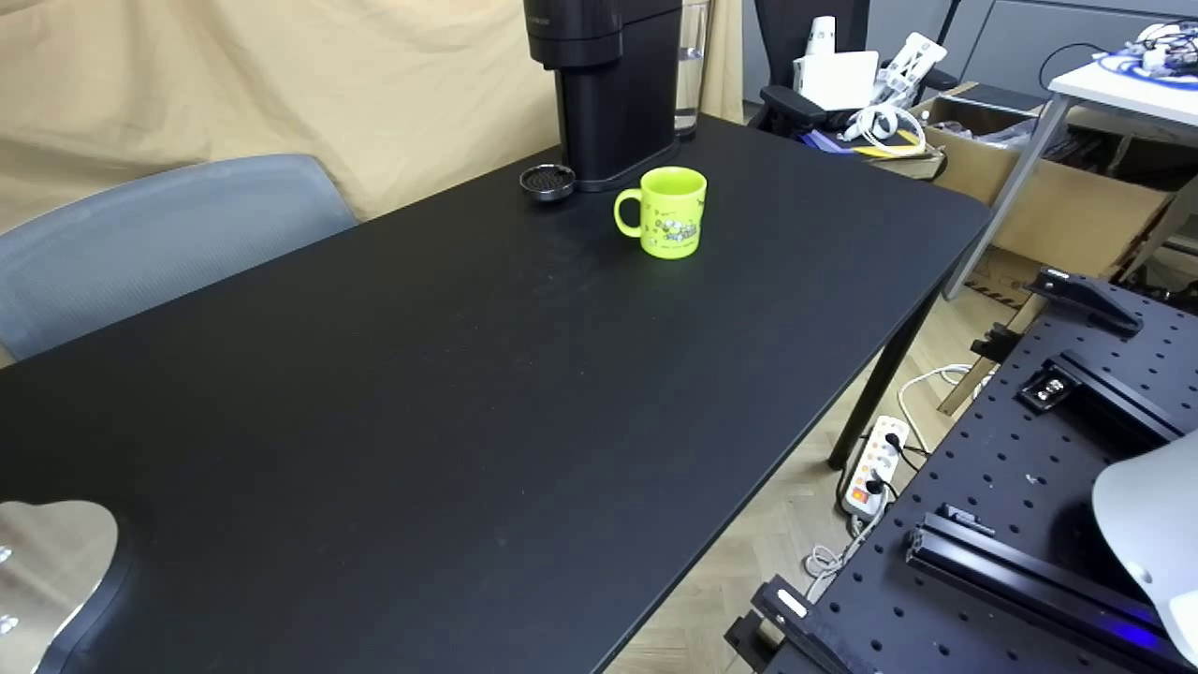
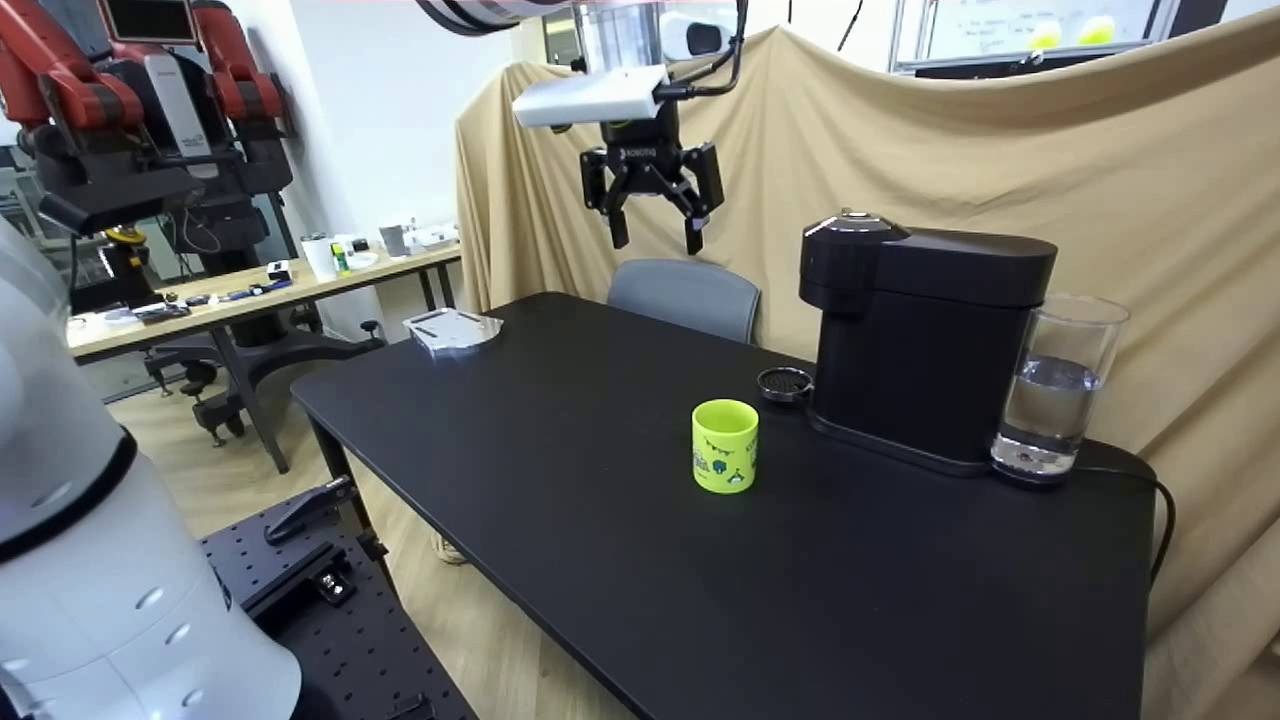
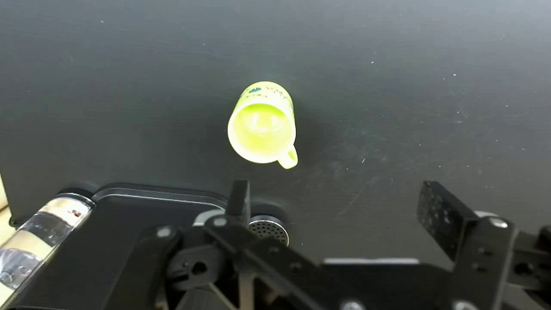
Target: Move the mug to the left
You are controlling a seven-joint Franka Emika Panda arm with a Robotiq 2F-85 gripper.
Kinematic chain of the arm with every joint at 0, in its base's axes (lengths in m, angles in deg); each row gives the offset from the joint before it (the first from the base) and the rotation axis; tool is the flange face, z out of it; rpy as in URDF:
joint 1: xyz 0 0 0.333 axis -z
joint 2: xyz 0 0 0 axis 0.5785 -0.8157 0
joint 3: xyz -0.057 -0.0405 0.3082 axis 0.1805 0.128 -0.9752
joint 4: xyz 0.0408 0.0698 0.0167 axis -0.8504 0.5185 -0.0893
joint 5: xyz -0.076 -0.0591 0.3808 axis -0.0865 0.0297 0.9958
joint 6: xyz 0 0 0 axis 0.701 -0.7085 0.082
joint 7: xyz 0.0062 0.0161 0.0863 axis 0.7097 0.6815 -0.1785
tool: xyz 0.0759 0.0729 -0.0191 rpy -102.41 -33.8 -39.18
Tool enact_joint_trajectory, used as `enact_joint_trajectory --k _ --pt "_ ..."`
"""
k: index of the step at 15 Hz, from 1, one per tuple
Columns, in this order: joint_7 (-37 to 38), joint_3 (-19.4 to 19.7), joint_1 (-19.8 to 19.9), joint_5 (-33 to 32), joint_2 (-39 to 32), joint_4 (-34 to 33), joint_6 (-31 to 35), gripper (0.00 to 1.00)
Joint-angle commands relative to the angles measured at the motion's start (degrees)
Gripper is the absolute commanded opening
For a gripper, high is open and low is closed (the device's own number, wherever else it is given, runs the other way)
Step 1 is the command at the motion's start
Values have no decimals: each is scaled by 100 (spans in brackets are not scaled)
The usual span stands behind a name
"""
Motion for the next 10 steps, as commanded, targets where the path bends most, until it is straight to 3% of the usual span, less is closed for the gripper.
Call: enact_joint_trajectory --k 1,10 --pt "-27 5 -25 -137 96 37 -99 100" --pt "-124 70 62 -303 -1412 -752 -83 100"
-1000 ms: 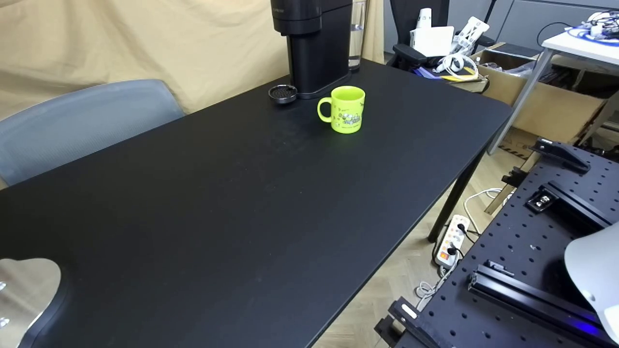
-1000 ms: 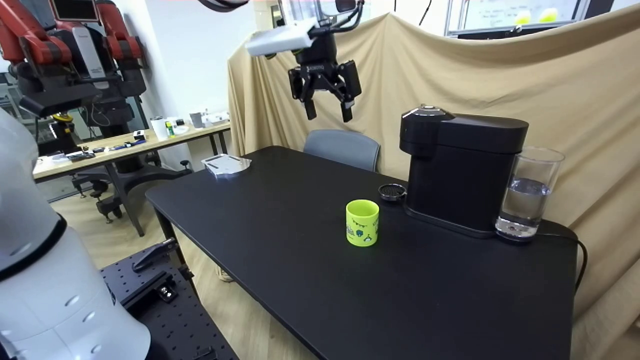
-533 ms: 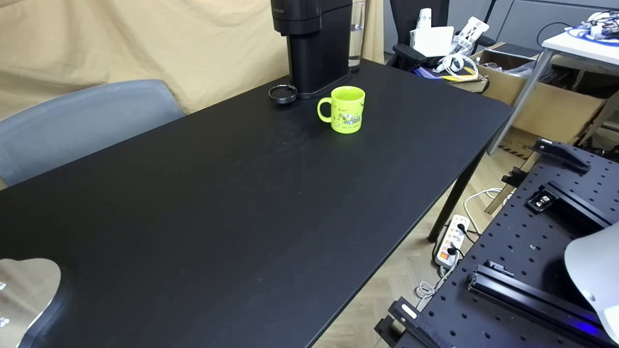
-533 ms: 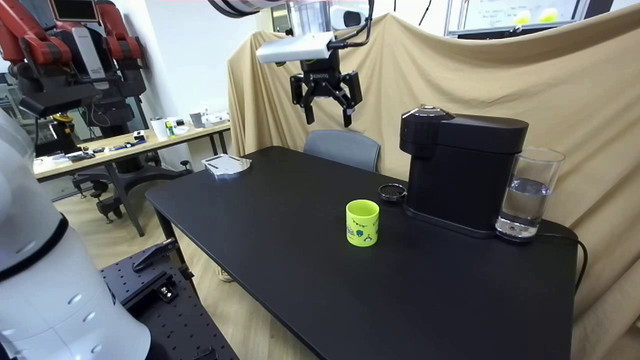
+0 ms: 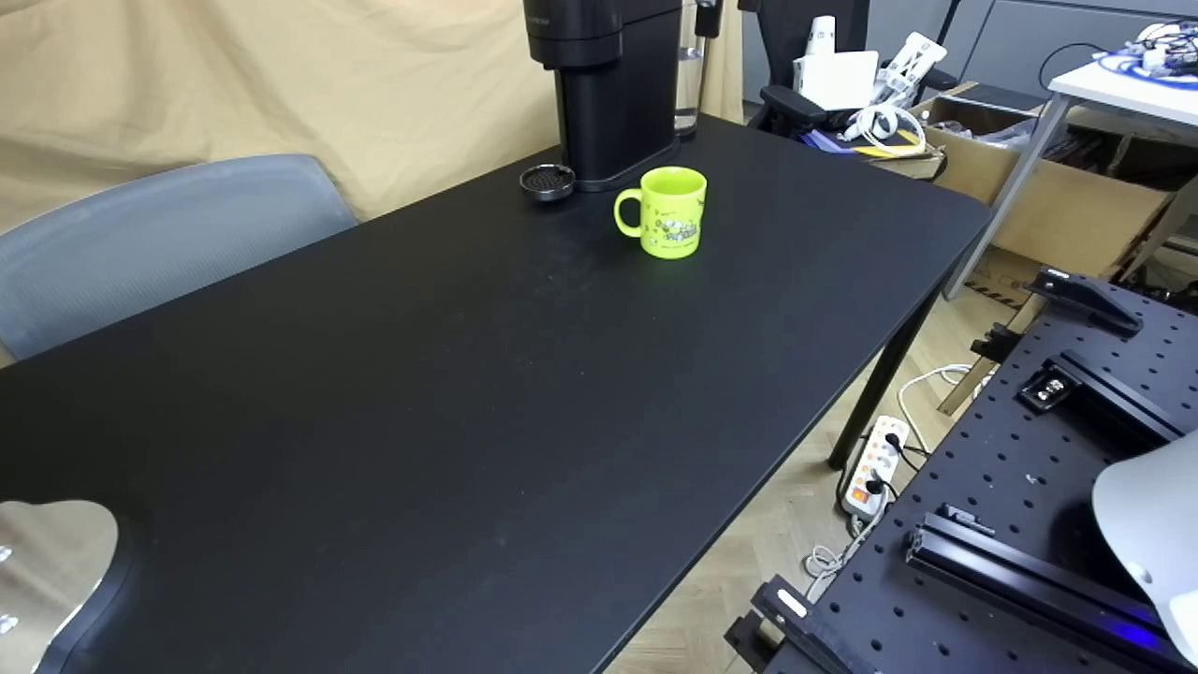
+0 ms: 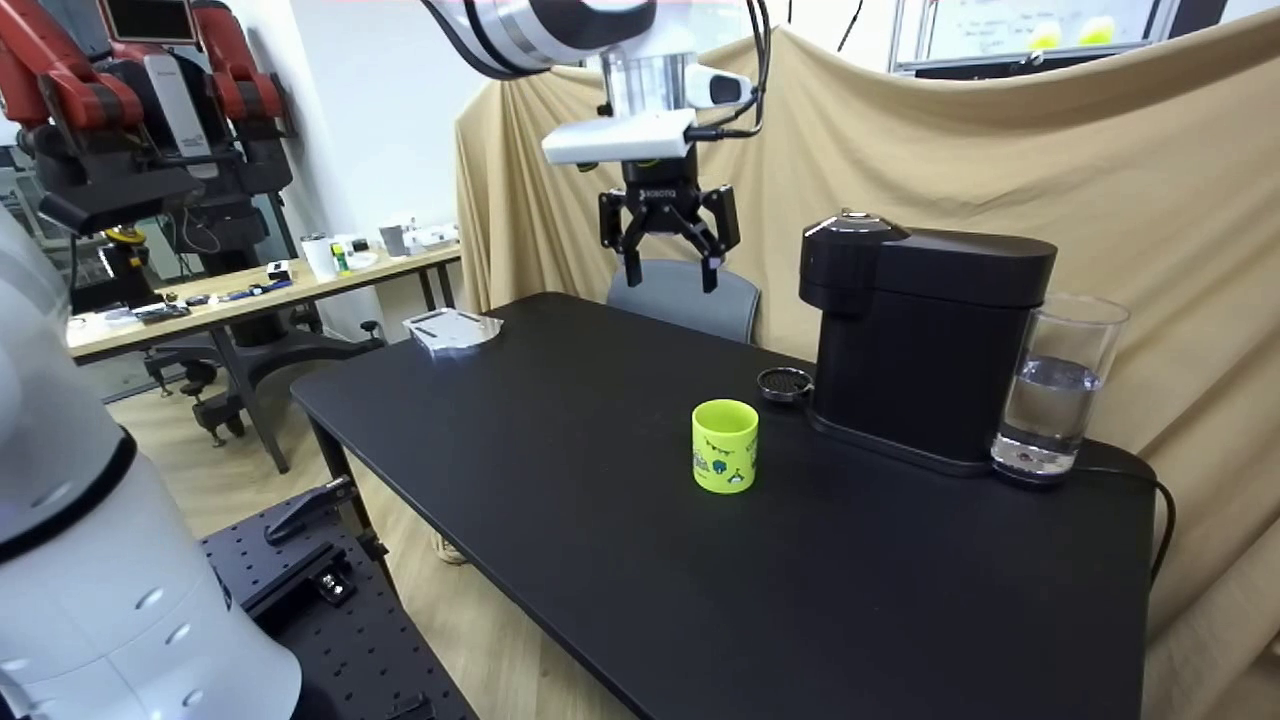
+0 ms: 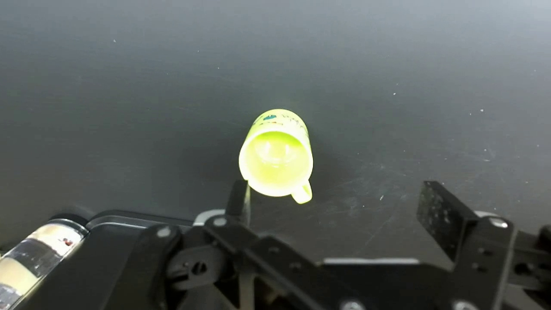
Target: Move the mug to the left
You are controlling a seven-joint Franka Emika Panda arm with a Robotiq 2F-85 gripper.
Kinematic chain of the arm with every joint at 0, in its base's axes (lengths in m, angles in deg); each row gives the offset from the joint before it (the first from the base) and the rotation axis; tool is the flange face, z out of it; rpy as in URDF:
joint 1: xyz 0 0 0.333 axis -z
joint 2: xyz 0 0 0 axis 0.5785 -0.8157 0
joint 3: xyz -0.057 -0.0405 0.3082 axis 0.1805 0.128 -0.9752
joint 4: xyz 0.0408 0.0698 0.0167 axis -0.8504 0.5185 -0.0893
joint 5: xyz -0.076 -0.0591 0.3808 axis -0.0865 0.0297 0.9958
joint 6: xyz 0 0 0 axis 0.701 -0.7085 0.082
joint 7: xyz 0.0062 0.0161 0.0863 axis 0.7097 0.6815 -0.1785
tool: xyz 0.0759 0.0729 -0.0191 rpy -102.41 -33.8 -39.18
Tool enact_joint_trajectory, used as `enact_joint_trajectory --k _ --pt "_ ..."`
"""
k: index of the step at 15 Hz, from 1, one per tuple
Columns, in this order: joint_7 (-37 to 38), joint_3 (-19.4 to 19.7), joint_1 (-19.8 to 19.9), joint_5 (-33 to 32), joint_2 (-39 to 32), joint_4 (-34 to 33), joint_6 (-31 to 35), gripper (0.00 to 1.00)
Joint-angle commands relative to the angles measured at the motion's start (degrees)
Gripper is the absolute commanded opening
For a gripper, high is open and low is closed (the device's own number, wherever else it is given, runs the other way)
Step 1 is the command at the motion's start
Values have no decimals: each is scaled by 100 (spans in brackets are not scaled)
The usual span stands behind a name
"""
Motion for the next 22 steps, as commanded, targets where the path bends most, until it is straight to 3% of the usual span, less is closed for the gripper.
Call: enact_joint_trajectory --k 1,9,12,22 --pt "-46 19 51 7 -915 -603 12 100" --pt "87 -116 106 -93 -2187 -1208 547 100" --pt "324 -241 121 248 -2333 -1080 1011 100" --pt "155 -292 157 157 -2670 -1040 1135 100"
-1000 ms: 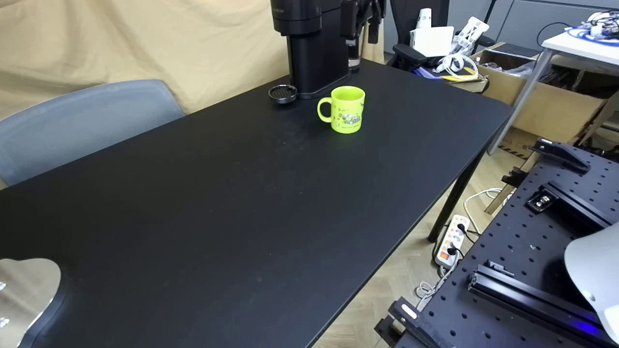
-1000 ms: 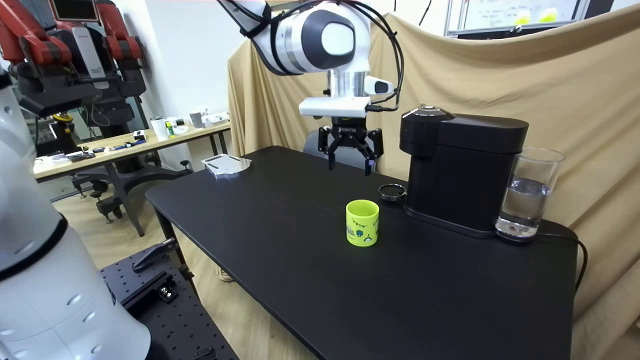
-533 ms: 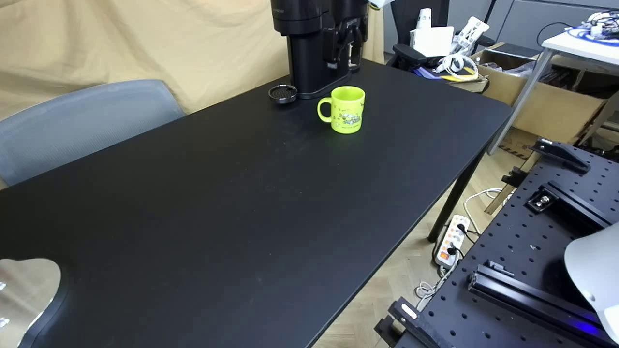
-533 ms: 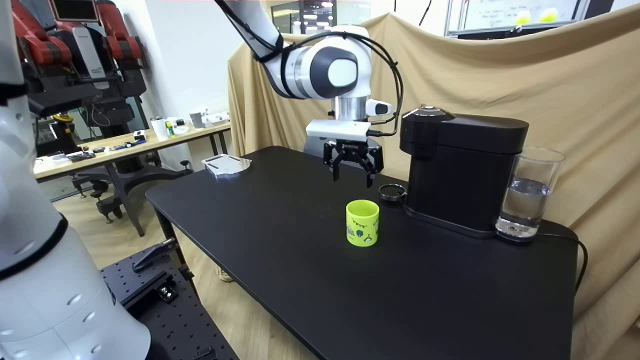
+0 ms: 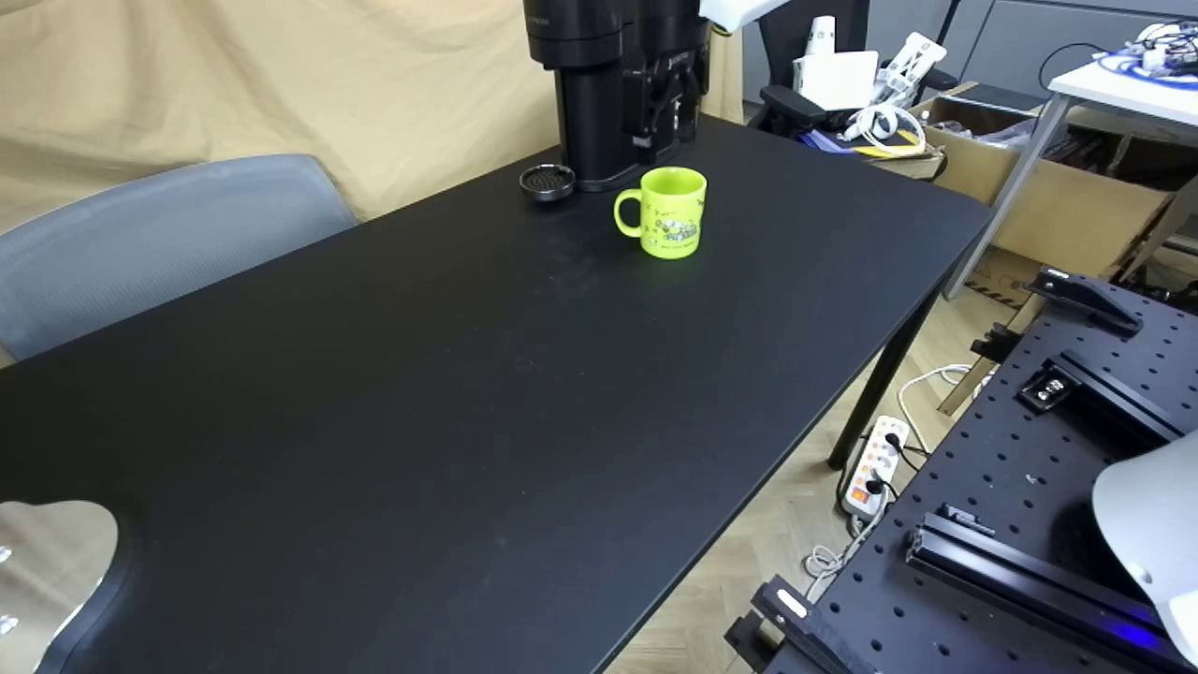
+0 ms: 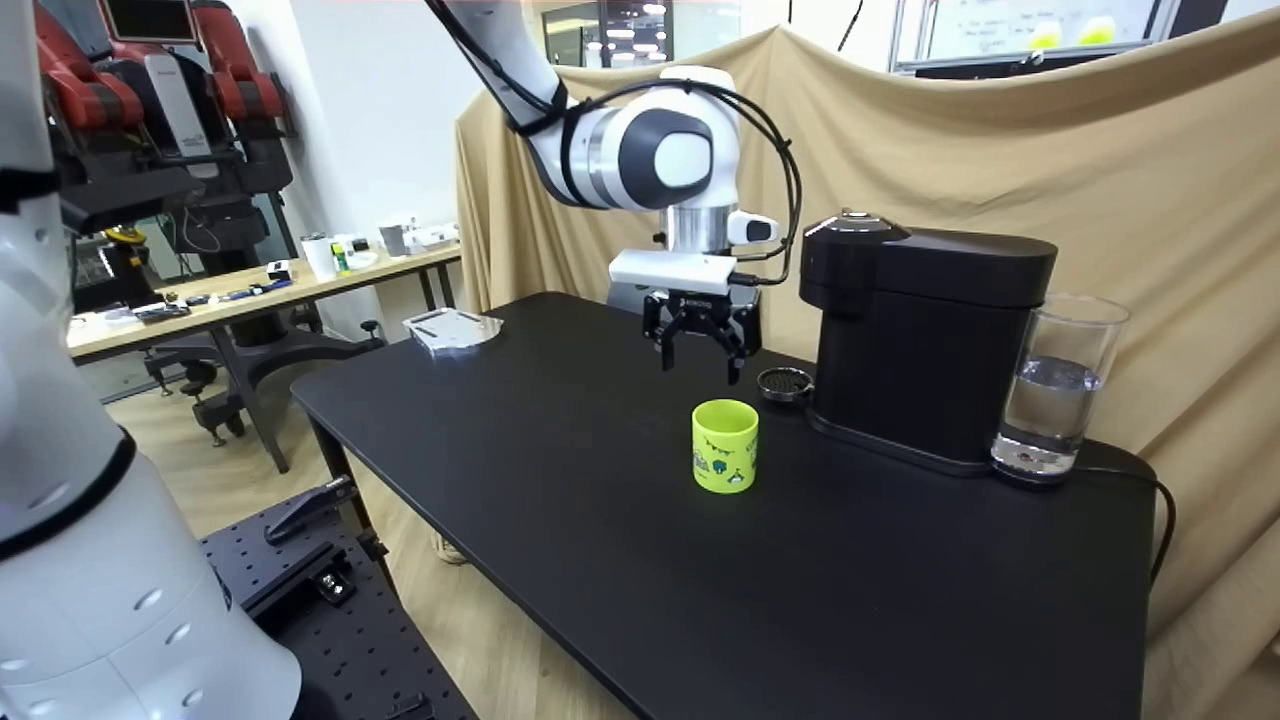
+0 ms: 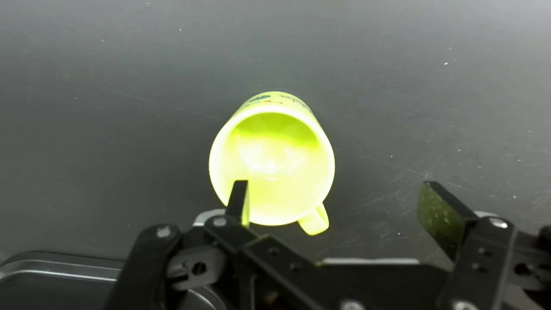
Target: Move the mug to the left
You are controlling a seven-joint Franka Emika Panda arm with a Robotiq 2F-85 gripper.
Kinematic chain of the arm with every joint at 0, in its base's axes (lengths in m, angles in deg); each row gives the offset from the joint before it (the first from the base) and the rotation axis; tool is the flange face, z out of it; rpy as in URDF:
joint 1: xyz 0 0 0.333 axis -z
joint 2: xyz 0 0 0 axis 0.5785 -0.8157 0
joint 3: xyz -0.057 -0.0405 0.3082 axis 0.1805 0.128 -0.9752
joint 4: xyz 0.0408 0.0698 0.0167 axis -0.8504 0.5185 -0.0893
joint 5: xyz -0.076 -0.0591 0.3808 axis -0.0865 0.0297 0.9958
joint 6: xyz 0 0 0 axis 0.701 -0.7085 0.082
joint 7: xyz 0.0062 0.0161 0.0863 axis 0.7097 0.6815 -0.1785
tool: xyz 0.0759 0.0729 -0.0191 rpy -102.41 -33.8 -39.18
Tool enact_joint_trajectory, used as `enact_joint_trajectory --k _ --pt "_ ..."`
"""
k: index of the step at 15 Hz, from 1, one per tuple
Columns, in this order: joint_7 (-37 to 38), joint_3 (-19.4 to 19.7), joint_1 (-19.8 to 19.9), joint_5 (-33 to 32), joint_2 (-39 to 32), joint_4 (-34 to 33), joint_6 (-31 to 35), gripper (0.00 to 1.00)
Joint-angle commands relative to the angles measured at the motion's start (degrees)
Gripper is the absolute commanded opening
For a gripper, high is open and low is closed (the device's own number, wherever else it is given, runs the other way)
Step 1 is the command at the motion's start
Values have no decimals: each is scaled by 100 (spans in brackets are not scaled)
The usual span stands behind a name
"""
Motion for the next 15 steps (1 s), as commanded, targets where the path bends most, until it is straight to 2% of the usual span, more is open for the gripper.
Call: enact_joint_trajectory --k 1,6,7,8,15 --pt "16 -91 91 -30 -314 -47 109 100" --pt "73 -78 89 -113 -724 -180 169 100" --pt "69 -83 98 -105 -789 -190 234 75" --pt "99 -58 82 -159 -857 -210 300 74" --pt "136 -17 52 -432 -1069 -294 626 25"
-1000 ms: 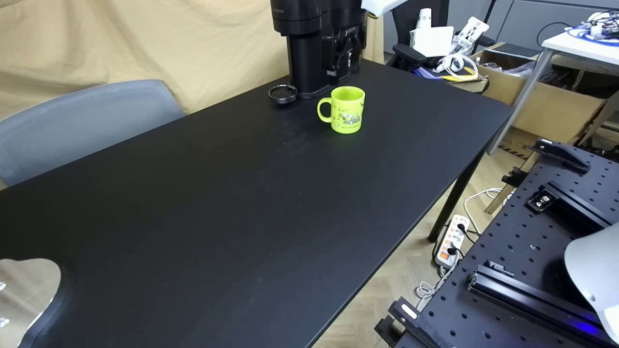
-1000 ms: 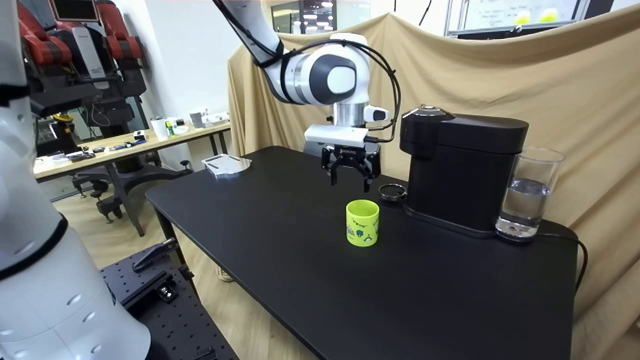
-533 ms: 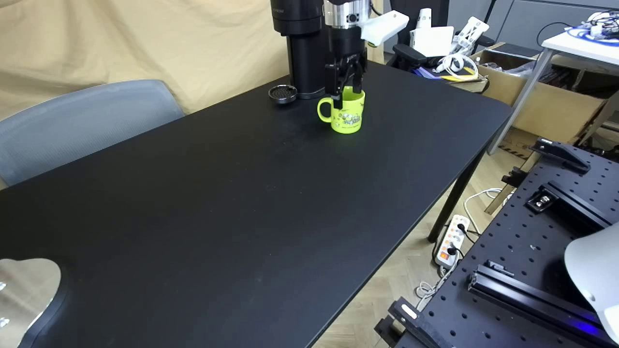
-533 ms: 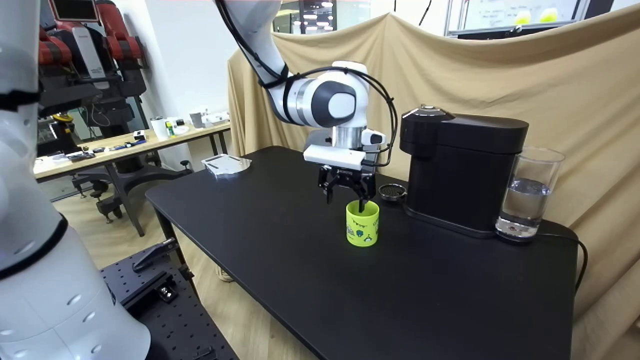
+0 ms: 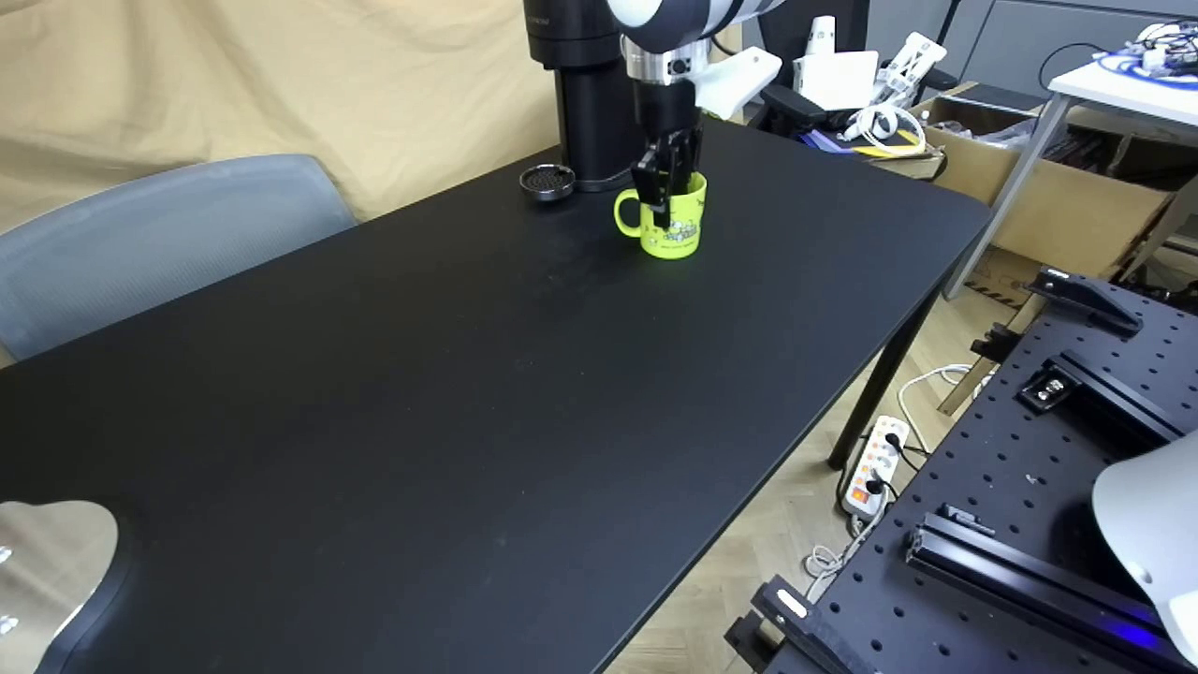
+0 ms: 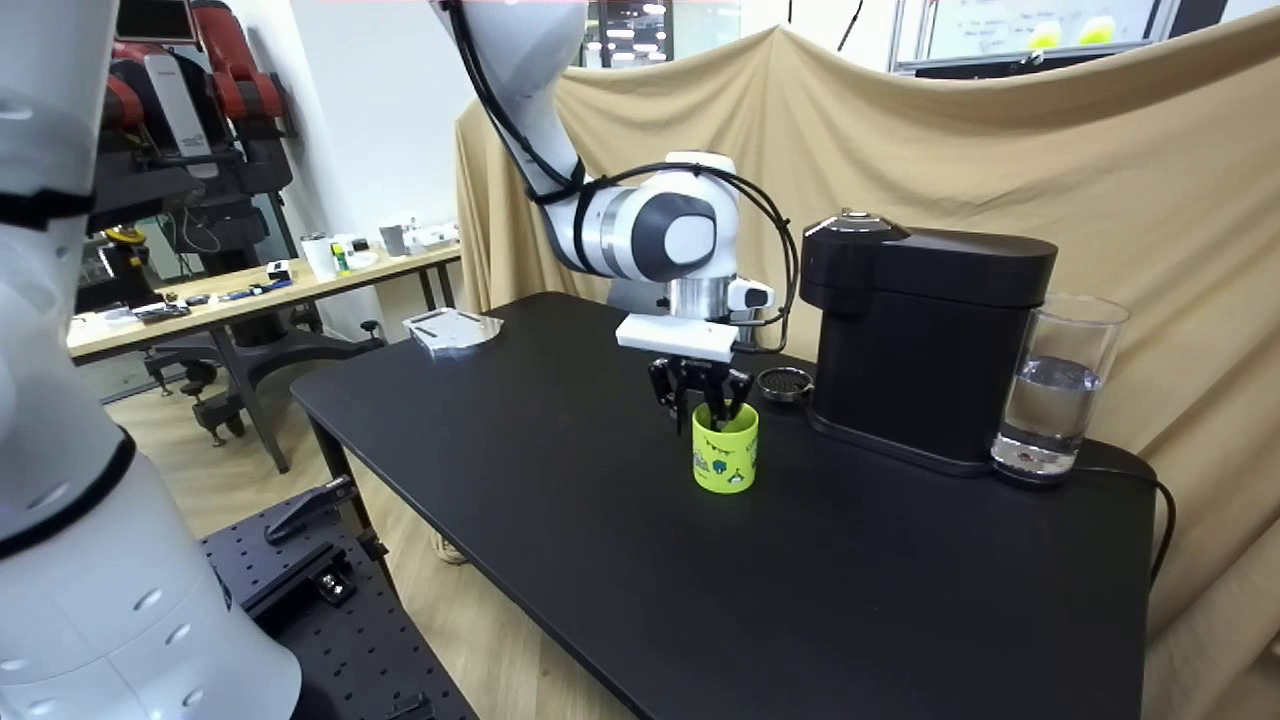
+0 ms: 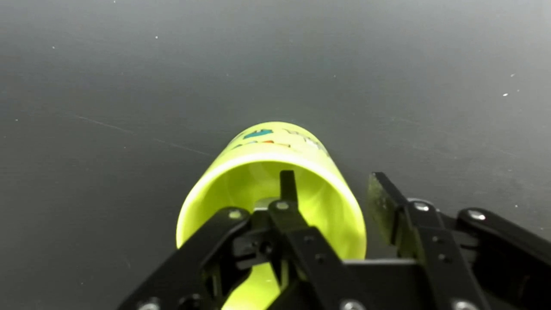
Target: Move the mug to the left
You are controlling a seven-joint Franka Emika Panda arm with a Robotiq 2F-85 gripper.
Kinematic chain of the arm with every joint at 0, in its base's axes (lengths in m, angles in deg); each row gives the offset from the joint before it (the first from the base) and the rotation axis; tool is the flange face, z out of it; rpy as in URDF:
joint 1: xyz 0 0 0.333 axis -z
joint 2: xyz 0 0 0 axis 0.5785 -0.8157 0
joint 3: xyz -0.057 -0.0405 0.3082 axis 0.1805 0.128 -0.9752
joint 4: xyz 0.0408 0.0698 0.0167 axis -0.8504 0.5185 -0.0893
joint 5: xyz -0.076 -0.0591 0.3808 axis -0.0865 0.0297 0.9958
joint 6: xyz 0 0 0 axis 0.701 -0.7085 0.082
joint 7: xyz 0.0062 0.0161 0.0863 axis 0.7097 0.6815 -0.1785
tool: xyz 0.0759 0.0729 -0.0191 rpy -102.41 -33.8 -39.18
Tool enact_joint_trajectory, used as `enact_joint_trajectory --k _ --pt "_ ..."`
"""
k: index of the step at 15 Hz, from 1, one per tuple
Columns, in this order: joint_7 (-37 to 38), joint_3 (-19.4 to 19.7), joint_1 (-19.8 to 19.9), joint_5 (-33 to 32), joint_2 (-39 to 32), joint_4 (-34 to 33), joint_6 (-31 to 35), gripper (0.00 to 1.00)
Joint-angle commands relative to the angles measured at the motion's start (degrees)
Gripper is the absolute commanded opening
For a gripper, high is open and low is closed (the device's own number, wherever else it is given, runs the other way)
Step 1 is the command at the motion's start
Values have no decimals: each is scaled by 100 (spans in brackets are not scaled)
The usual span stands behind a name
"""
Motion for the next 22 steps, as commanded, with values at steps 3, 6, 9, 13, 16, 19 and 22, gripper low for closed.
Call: enact_joint_trajectory --k 3,6,9,13,16,19,22 --pt "145 6 23 -288 -79 -122 134 5" --pt "156 21 18 -363 -47 -100 160 0" --pt "166 44 -17 -455 0 -120 117 2" --pt "194 39 -211 -812 142 -209 -2 2" --pt "146 -81 -363 -941 199 -398 -80 2" --pt "-46 -365 -409 -787 157 -627 -164 2" --pt "-387 -756 -325 -498 54 -835 -367 2"
